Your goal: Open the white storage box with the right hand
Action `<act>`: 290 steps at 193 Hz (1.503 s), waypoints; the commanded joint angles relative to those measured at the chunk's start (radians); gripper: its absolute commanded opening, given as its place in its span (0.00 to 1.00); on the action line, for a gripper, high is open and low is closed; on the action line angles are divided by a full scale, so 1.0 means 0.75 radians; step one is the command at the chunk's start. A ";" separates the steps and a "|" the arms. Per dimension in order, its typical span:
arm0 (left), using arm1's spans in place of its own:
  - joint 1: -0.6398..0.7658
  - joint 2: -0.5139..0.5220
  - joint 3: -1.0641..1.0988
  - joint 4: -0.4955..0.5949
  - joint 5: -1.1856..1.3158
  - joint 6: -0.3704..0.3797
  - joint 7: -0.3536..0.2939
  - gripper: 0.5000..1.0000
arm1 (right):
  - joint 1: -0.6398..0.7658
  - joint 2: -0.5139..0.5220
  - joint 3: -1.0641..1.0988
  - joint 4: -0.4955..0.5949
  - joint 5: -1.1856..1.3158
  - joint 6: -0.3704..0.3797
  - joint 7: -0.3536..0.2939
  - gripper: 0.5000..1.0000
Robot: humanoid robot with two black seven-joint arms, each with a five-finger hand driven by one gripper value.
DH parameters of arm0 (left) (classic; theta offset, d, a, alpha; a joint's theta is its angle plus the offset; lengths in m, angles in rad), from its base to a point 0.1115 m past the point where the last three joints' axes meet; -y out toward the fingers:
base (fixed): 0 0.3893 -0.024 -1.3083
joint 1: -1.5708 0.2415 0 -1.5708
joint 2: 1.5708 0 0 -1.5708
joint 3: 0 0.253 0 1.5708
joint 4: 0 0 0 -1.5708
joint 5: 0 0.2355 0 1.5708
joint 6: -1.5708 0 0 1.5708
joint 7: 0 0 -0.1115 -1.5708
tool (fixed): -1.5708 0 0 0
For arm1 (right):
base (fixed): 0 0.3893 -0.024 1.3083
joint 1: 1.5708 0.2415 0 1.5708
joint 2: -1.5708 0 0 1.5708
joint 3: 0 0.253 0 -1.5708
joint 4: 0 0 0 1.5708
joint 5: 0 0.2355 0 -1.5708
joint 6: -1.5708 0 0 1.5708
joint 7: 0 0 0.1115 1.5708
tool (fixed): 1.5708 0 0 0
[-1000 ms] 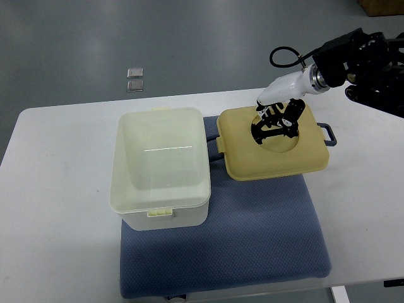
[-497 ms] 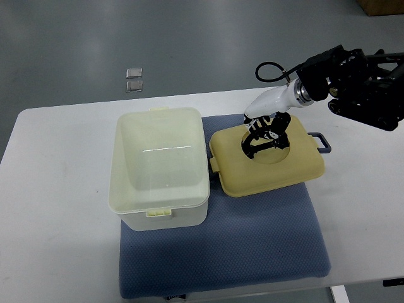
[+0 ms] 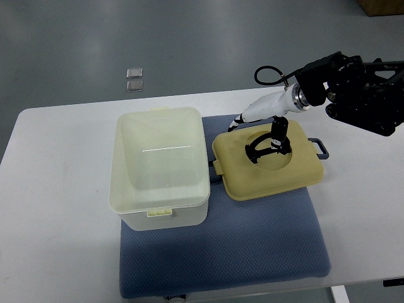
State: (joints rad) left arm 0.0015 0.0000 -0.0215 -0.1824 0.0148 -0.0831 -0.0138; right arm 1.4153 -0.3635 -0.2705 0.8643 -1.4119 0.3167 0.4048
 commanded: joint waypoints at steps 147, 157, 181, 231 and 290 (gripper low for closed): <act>0.002 0.000 0.002 -0.002 0.001 -0.002 0.000 1.00 | -0.588 0.137 1.277 -0.334 1.940 -0.099 -0.053 0.85; 0.002 0.000 0.002 -0.002 0.001 -0.002 0.000 1.00 | -0.615 0.162 1.285 -0.351 2.118 -0.099 -0.049 0.85; 0.006 0.000 0.002 -0.002 0.001 -0.002 0.000 1.00 | -0.682 0.192 1.322 -0.357 2.347 -0.066 -0.041 0.85; 0.006 0.000 0.002 -0.002 0.001 -0.002 0.000 1.00 | -0.774 0.213 1.326 -0.365 2.351 0.116 -0.037 0.85; 0.006 0.000 0.002 -0.021 0.001 0.000 0.000 1.00 | -0.809 0.207 1.312 -0.369 2.343 0.122 -0.037 0.85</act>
State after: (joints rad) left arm 0.0059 0.0000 -0.0200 -0.1954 0.0154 -0.0844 -0.0138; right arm 0.8100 -0.2085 0.7152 0.5883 0.3460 0.4070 0.3774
